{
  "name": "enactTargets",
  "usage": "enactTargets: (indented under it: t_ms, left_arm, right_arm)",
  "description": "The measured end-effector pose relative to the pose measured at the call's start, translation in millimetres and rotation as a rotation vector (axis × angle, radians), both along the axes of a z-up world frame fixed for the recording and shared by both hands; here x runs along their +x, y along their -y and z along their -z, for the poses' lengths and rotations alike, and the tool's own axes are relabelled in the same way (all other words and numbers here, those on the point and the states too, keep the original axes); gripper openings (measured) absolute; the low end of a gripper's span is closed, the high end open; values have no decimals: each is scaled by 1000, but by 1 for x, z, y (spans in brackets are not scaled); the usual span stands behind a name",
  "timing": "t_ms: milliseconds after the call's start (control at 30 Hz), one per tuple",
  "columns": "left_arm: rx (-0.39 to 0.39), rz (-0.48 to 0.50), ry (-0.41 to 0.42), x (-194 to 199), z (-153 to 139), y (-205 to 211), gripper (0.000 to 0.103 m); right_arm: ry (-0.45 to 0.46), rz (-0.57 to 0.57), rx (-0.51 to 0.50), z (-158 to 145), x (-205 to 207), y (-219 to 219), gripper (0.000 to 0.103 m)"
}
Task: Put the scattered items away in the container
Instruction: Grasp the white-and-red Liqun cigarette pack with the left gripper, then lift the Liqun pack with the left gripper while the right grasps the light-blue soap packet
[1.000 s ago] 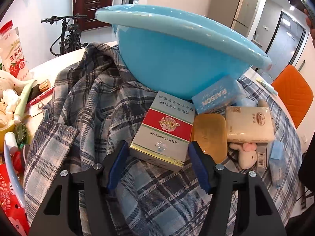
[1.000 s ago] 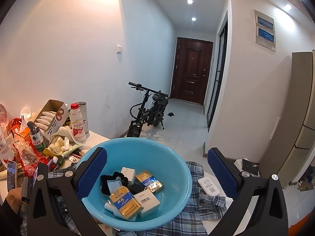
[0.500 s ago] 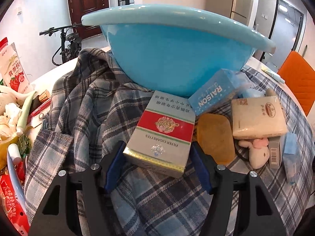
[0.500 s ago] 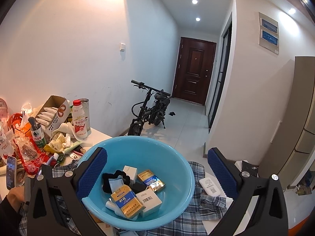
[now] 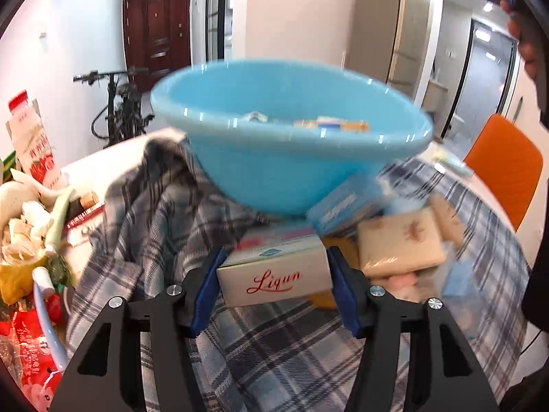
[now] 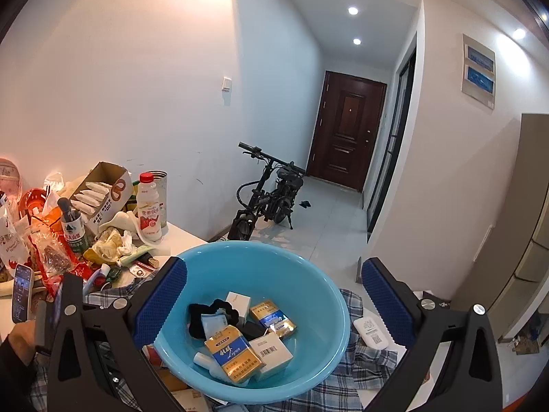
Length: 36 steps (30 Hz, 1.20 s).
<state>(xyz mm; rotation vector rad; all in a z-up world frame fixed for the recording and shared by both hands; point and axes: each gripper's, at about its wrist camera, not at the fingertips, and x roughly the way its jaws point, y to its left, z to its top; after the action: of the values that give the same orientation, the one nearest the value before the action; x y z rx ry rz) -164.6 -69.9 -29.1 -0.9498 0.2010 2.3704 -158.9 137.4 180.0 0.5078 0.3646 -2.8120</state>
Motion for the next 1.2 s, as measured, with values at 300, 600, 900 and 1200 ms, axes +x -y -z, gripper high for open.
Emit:
enactTargets:
  t_ms: [300, 600, 900, 1200]
  left_arm:
    - [44, -34, 47, -5, -6, 6, 57]
    - [111, -52, 2, 7, -27, 17, 57]
    - [131, -61, -31, 11, -36, 22, 57]
    - [132, -52, -41, 12, -37, 19, 57]
  right_arm:
    - [-12, -71, -13, -1, 42, 9, 103]
    - [155, 3, -23, 99, 115, -13, 103]
    - [434, -13, -42, 217, 132, -1, 103]
    - [494, -12, -23, 237, 122, 18, 83]
